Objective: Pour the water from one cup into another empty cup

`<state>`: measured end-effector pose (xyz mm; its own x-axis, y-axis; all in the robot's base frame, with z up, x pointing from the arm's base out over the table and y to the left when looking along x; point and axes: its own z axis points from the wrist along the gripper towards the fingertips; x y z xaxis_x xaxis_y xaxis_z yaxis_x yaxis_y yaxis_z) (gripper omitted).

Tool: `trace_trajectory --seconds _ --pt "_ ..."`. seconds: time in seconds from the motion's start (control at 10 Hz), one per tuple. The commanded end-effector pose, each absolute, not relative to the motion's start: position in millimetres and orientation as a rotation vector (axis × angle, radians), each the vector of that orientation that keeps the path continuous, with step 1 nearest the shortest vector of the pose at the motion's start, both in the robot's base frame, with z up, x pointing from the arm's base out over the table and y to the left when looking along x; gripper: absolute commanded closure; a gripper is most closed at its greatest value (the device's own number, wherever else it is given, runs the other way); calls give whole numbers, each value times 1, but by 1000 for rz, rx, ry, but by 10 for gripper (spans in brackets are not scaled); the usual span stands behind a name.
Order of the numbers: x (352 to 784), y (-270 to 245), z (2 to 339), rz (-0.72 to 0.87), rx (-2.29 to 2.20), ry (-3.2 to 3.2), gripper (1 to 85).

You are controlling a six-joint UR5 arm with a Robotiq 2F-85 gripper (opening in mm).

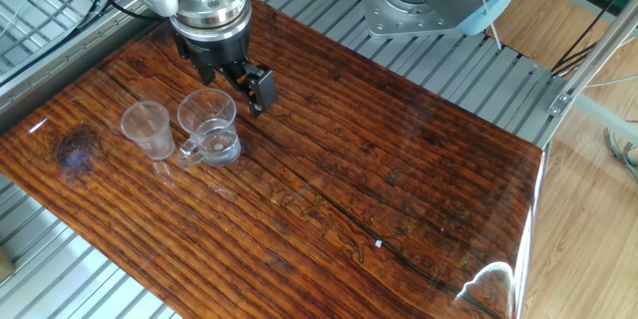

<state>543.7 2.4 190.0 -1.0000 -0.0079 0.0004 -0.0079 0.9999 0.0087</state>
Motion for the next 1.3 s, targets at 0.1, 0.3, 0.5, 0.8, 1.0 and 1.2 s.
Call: trace_trajectory --seconds 0.1,0.3,0.5,0.8,1.0,1.2 --pt "530 -14 191 108 -109 -3088 837" --pt "530 -13 190 106 -111 -3088 837" --pt "531 -11 191 89 -123 -3091 837" --pt "533 -10 190 87 -125 -3097 837" --pt "532 -13 190 101 -118 -3096 837" --pt "531 -11 187 103 -109 -3090 837"
